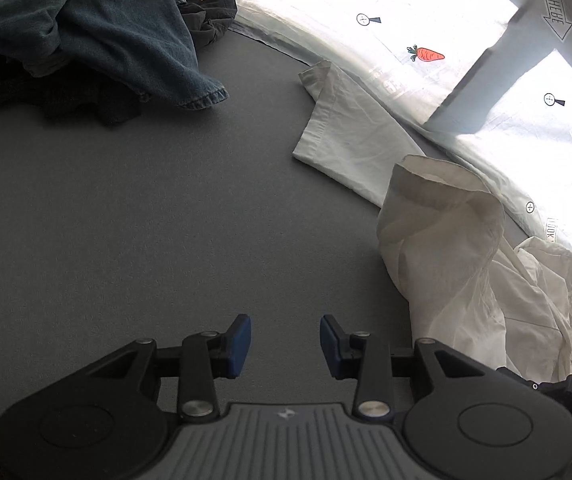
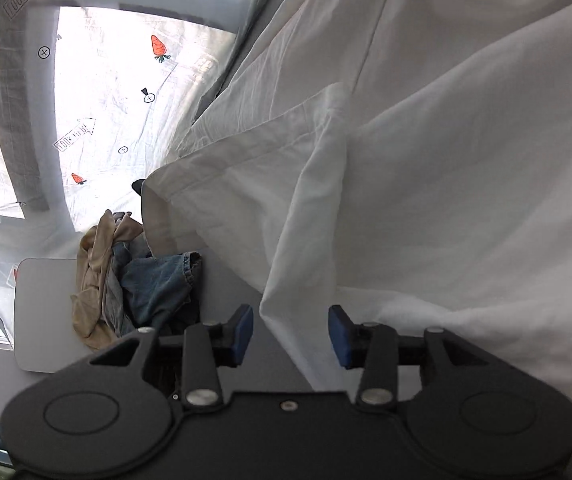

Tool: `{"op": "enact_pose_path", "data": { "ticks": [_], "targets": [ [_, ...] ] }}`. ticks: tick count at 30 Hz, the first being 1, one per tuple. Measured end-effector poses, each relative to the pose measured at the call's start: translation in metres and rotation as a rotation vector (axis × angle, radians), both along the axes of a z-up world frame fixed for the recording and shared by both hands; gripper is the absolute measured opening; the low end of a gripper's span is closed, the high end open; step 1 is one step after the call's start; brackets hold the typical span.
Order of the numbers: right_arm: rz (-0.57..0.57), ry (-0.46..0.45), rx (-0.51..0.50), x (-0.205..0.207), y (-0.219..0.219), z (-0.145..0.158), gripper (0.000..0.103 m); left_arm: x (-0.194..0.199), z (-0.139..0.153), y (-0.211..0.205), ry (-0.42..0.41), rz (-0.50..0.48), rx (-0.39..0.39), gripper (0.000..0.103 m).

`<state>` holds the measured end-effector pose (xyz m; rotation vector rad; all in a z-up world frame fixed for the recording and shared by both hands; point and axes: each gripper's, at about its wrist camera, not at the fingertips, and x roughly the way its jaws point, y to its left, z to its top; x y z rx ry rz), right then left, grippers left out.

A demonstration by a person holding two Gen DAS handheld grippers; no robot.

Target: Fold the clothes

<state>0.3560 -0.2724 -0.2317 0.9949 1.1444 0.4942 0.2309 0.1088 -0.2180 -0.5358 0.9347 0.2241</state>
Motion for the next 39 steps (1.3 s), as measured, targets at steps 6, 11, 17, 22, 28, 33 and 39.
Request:
{"op": "enact_pose_path", "data": {
  "ticks": [6,11,17,22,28,33,39],
  "targets": [
    [-0.193,-0.105,-0.228,-0.017,-0.059,0.031,0.059,0.024,0.003,-0.052,-0.025,-0.175,0.024,0.049],
    [-0.232,-0.167,-0.796,-0.034,-0.097,0.034,0.088,0.045,0.001,-0.112,-0.02,-0.344,0.062,0.056],
    [-0.147,-0.177,-1.148,-0.054,-0.127,0.004,0.102,0.051,-0.003,-0.165,-0.017,-0.478,0.115,0.065],
    [-0.162,-0.151,-1.063,-0.063,-0.147,-0.011,0.103,0.053,-0.006,-0.187,-0.037,-0.524,0.124,0.071],
    [-0.155,-0.177,-1.065,-0.059,-0.152,-0.013,0.103,0.062,-0.028,-0.209,0.015,-0.461,0.361,0.072],
    [-0.152,-0.189,-1.067,-0.06,-0.156,-0.012,0.103,0.05,-0.032,-0.174,0.029,-0.238,0.349,0.072],
    [-0.153,-0.181,-1.07,-0.059,-0.147,-0.012,0.103,0.014,-0.033,-0.113,0.065,0.015,0.092,0.066]
  ]
}}
